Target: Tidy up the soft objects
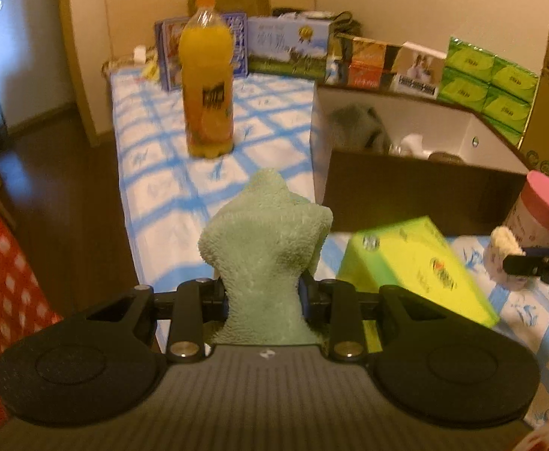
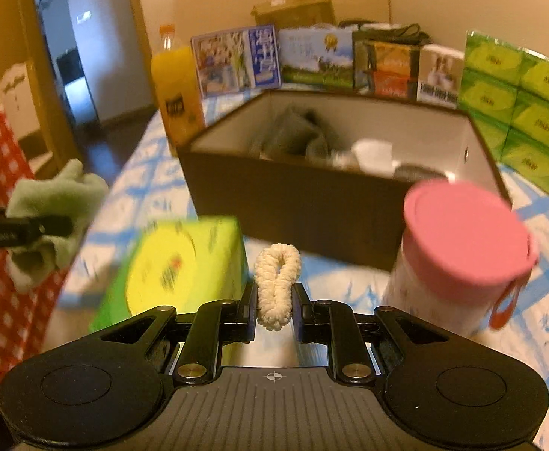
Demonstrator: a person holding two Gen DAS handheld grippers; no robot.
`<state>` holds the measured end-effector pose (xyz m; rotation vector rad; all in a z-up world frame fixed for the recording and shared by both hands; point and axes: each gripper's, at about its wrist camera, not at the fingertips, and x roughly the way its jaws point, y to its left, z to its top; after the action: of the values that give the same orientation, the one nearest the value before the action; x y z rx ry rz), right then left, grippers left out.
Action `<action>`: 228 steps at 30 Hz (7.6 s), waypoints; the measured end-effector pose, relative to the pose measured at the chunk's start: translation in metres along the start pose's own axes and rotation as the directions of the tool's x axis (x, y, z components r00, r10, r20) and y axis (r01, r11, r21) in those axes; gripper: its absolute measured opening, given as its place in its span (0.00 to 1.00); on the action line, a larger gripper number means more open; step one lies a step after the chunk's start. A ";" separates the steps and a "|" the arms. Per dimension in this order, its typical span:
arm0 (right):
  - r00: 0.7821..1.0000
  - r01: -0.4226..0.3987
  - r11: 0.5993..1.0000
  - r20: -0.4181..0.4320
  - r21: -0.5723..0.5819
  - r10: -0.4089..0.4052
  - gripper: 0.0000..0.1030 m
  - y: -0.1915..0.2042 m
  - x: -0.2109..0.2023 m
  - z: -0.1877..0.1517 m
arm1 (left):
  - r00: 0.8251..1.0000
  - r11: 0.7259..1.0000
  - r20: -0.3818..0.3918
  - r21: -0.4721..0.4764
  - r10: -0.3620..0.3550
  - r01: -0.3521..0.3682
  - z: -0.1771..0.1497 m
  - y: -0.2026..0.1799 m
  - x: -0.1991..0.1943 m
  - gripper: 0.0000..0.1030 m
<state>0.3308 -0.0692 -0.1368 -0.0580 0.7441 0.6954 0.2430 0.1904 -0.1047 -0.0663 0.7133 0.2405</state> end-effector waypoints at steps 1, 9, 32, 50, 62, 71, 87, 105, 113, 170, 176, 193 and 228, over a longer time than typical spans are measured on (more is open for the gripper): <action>1.000 -0.005 1.000 0.013 0.009 0.005 0.18 0.001 -0.003 0.008 | 1.000 1.000 0.012 0.012 -0.002 0.002 0.006 -0.001 -0.001 0.28; 0.995 0.022 0.999 0.097 0.039 -0.026 0.18 0.002 -0.004 0.073 | 0.990 0.992 0.125 0.110 -0.073 0.059 0.071 -0.028 0.008 0.28; 0.985 0.171 0.945 -0.064 0.279 -0.159 0.18 -0.093 0.074 0.147 | 0.937 0.927 -0.064 0.141 -0.342 0.348 0.162 -0.135 0.143 0.35; 0.982 0.186 0.933 -0.092 0.309 -0.166 0.28 -0.103 0.096 0.143 | 0.947 0.941 -0.128 0.135 -0.294 0.310 0.159 -0.121 0.171 0.55; 0.983 0.186 0.940 -0.068 0.285 -0.173 0.57 -0.095 0.085 0.139 | 0.962 0.955 -0.112 0.135 -0.250 0.264 0.157 -0.108 0.154 0.55; 0.978 0.208 0.952 -0.079 0.225 -0.195 0.58 -0.080 0.065 0.129 | 0.969 0.958 -0.090 0.156 -0.230 0.242 0.155 -0.104 0.129 0.55; 0.989 0.139 0.969 0.015 0.207 -0.145 0.59 -0.040 -0.017 0.108 | 0.968 0.960 -0.033 0.131 -0.247 0.249 0.138 -0.093 0.035 0.60; 0.989 0.103 0.960 0.078 0.260 -0.128 0.59 0.004 -0.116 0.046 | 0.973 0.970 0.029 0.087 -0.230 0.227 0.076 -0.085 -0.091 0.67; 0.987 0.094 0.941 0.090 0.325 -0.130 0.60 0.019 -0.163 0.017 | 0.978 0.976 0.032 0.074 -0.208 0.205 0.043 -0.089 -0.140 0.67; 0.997 0.065 0.977 0.020 0.205 -0.071 0.61 0.105 -0.267 -0.114 | 0.992 0.992 -0.062 0.038 -0.114 0.117 -0.095 -0.103 -0.260 0.67; 0.998 0.065 0.976 0.009 0.207 -0.069 0.61 0.111 -0.279 -0.127 | 0.991 0.993 -0.068 0.031 -0.115 0.117 -0.110 -0.106 -0.276 0.67; 0.995 0.090 0.975 0.016 0.203 -0.095 0.61 0.121 -0.301 -0.139 | 0.991 0.990 -0.053 0.062 -0.125 0.128 -0.130 -0.112 -0.309 0.67; 0.995 0.095 0.975 0.015 0.200 -0.100 0.62 0.120 -0.303 -0.139 | 0.991 0.989 -0.043 0.069 -0.128 0.131 -0.127 -0.115 -0.309 0.67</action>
<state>0.0157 -0.1853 -0.0238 0.0961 0.7782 0.5242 -0.0359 0.0006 -0.0005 -0.0487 0.7528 0.0895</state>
